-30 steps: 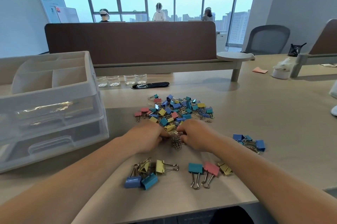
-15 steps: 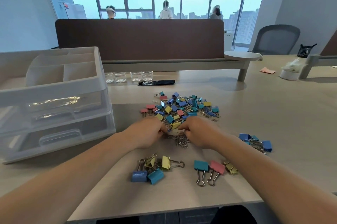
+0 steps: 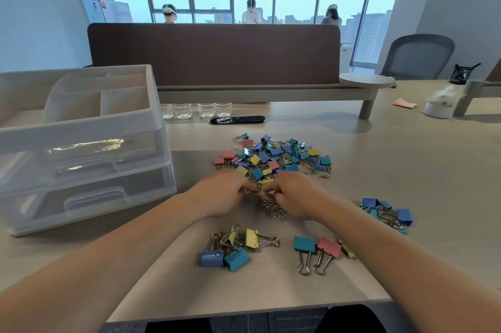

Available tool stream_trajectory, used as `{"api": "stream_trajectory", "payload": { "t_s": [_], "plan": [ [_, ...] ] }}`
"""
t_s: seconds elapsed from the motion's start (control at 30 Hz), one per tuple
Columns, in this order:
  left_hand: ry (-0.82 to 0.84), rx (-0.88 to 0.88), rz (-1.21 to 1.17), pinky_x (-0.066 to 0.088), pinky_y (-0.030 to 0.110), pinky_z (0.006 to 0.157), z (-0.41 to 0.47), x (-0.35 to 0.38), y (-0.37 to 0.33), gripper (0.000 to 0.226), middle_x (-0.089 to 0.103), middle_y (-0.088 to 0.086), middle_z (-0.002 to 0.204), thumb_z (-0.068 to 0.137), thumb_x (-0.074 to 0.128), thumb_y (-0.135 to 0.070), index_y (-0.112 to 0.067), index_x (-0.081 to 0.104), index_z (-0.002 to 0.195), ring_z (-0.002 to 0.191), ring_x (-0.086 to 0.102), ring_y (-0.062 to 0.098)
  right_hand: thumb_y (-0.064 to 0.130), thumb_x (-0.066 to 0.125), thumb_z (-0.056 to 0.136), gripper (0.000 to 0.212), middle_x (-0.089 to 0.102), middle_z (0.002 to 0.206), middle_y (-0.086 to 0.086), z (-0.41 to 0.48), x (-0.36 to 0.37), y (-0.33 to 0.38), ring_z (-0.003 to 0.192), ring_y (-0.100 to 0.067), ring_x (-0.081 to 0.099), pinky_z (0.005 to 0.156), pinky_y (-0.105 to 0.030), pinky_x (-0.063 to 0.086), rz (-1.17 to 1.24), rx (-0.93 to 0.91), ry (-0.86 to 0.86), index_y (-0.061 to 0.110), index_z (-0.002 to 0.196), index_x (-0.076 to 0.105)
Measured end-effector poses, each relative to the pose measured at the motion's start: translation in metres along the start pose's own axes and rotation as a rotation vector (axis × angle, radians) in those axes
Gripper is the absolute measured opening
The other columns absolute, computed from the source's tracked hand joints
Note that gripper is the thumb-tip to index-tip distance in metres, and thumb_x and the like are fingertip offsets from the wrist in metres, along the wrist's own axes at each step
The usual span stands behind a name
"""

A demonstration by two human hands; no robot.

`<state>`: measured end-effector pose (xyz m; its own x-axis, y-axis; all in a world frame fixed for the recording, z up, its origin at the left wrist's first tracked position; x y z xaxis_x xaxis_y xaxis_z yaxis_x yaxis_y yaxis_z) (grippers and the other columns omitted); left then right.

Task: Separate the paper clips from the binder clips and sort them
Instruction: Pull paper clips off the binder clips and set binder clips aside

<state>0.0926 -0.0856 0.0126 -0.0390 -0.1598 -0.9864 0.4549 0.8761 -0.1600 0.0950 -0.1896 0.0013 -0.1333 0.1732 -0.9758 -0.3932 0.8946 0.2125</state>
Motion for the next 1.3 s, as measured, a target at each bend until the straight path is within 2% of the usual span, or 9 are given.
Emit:
{"api": "stream_trajectory", "payload": {
  "t_s": [0.1, 0.23, 0.5, 0.67, 0.77, 0.87, 1.0, 1.2, 1.3],
  "plan": [
    [-0.003, -0.055, -0.018, 0.048, 0.033, 0.086, 0.002, 0.001, 0.011, 0.039, 0.064, 0.003, 0.123, 0.098, 0.044, -0.011, -0.026, 0.061, 0.130, 0.104, 0.058, 0.019, 0.014, 0.041, 0.097, 0.041, 0.060, 0.104, 0.005, 0.005, 0.004, 0.005, 0.087, -0.017, 0.059, 0.078, -0.036, 0.057, -0.037, -0.012, 0.020, 0.038, 0.119, 0.066],
    [0.039, -0.062, 0.007, 0.045, 0.029, 0.071, 0.003, 0.006, 0.013, 0.045, 0.065, 0.003, 0.115, 0.097, 0.041, -0.009, -0.031, 0.059, 0.132, 0.087, 0.056, 0.017, 0.015, 0.040, 0.098, 0.040, 0.059, 0.104, 0.003, 0.009, 0.006, 0.008, 0.088, -0.017, 0.058, 0.078, -0.034, 0.056, -0.076, -0.018, 0.026, 0.036, 0.122, 0.065],
    [0.077, -0.039, 0.081, 0.049, 0.031, 0.084, 0.002, 0.010, 0.006, 0.049, 0.061, -0.001, 0.132, 0.097, 0.039, -0.012, -0.037, 0.054, 0.136, 0.111, 0.059, 0.022, 0.016, 0.042, 0.097, 0.041, 0.053, 0.101, 0.010, -0.004, 0.003, 0.000, 0.096, -0.016, 0.058, 0.087, -0.036, 0.053, -0.076, -0.008, 0.055, 0.038, 0.121, 0.067],
    [0.073, -0.039, 0.094, 0.053, 0.038, 0.088, 0.001, 0.010, 0.003, 0.044, 0.065, -0.001, 0.125, 0.095, 0.042, -0.014, -0.033, 0.061, 0.131, 0.105, 0.061, 0.021, 0.017, 0.042, 0.097, 0.038, 0.064, 0.115, 0.005, -0.014, -0.005, -0.002, 0.100, -0.014, 0.060, 0.088, -0.028, 0.052, -0.079, -0.004, 0.011, 0.029, 0.120, 0.069],
    [0.076, -0.020, 0.100, 0.053, 0.035, 0.075, 0.001, 0.009, -0.002, 0.041, 0.068, 0.001, 0.110, 0.095, 0.043, -0.016, -0.032, 0.063, 0.127, 0.091, 0.061, 0.020, 0.018, 0.042, 0.098, 0.039, 0.062, 0.123, 0.004, -0.013, -0.008, -0.002, 0.105, -0.013, 0.058, 0.088, -0.026, 0.049, -0.047, 0.007, -0.015, 0.032, 0.128, 0.063],
    [0.081, 0.001, 0.112, 0.044, 0.031, 0.061, -0.001, 0.009, -0.007, 0.035, 0.062, 0.003, 0.088, 0.096, 0.042, -0.016, -0.030, 0.066, 0.117, 0.078, 0.057, 0.021, 0.018, 0.041, 0.096, 0.045, 0.062, 0.113, 0.007, -0.008, -0.004, 0.000, 0.093, -0.014, 0.060, 0.079, -0.035, 0.056, -0.031, 0.004, -0.006, 0.046, 0.129, 0.058],
    [0.113, -0.006, 0.135, 0.048, 0.035, 0.064, -0.002, 0.013, -0.007, 0.034, 0.060, 0.004, 0.087, 0.094, 0.041, -0.013, -0.028, 0.066, 0.112, 0.080, 0.058, 0.023, 0.006, 0.039, 0.095, 0.054, 0.058, 0.107, 0.003, -0.005, 0.001, 0.005, 0.081, -0.013, 0.055, 0.061, -0.026, 0.046, -0.018, 0.001, 0.079, 0.043, 0.129, 0.057],
    [0.128, -0.001, 0.124, 0.051, 0.036, 0.080, 0.000, 0.016, -0.003, 0.050, 0.065, 0.000, 0.116, 0.095, 0.040, -0.013, -0.040, 0.055, 0.133, 0.096, 0.060, 0.020, 0.001, 0.042, 0.096, 0.059, 0.047, 0.135, 0.000, -0.008, 0.005, 0.004, 0.108, -0.016, 0.050, 0.094, -0.030, 0.047, -0.020, 0.002, 0.091, 0.038, 0.142, 0.048],
    [0.119, -0.004, 0.115, 0.050, 0.033, 0.086, -0.001, 0.016, -0.003, 0.052, 0.063, -0.002, 0.125, 0.095, 0.039, -0.012, -0.043, 0.053, 0.135, 0.104, 0.059, 0.020, 0.004, 0.041, 0.098, 0.056, 0.048, 0.138, 0.002, -0.012, 0.003, -0.001, 0.111, -0.015, 0.052, 0.097, -0.032, 0.048, -0.033, 0.009, 0.084, 0.039, 0.140, 0.050]
  ]
}}
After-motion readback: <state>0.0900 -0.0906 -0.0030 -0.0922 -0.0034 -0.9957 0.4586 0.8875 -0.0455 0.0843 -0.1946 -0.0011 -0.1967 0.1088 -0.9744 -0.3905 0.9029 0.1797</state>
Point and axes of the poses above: each hand's wrist, its own z-axis towards the middle knuckle, its own x-axis out of the palm, y = z × x, the point moved 10 cm from there along z, towards the middle knuckle
